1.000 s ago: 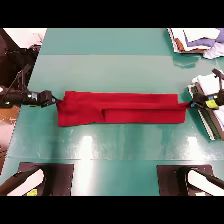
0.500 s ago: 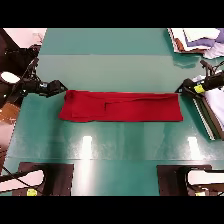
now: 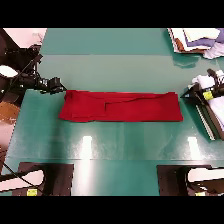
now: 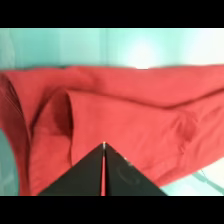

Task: Fold the shirts.

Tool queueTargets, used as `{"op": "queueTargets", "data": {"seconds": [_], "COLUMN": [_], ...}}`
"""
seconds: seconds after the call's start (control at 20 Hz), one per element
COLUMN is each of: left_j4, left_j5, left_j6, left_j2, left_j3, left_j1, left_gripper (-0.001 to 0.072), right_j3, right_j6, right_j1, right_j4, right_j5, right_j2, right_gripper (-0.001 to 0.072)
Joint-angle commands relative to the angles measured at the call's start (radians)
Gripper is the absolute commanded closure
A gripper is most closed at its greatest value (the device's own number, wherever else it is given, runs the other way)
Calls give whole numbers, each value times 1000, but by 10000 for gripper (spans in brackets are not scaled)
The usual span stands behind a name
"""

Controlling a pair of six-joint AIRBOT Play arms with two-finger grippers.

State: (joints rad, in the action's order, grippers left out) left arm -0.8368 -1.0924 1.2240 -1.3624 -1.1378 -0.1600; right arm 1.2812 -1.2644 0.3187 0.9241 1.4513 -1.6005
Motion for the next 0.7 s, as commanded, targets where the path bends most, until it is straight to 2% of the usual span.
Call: {"op": "queueTargets", "data": {"seconds": [0.0, 0.05, 0.15, 0.2, 0.45, 0.5, 0.55, 0.65], "left_j4": [2, 2, 1, -1, 0, -1, 0, 2], "left_j5": [-48, -48, -40, -23, 74, 85, 89, 90], "left_j6": [-1, -1, -1, -1, 8, 8, 8, 26], "left_j2": [-1, -2, -5, -7, -11, -17, -27, -54], "left_j3": [-4, -4, -4, -4, -4, -4, -4, -5], "left_j1": [4, 11, 41, 63, 209, 238, 268, 317], "left_gripper": [669, 669, 669, 669, 678, 679, 679, 679], "right_j3": [-92, -105, -110, -110, -109, -109, -109, -109], "right_j6": [73, 82, 89, 89, 116, 121, 124, 127], "right_j1": [61, 68, 60, 48, -52, -66, -79, -86], "right_j4": [-10, -12, -18, -17, -17, -16, -16, -18], "right_j5": [-40, -45, -38, -34, -39, -37, -32, -11], "right_j2": [-9, -22, -56, -70, -100, -100, -100, -99], "right_gripper": [240, 239, 165, 155, 164, 232, 368, 430]}}
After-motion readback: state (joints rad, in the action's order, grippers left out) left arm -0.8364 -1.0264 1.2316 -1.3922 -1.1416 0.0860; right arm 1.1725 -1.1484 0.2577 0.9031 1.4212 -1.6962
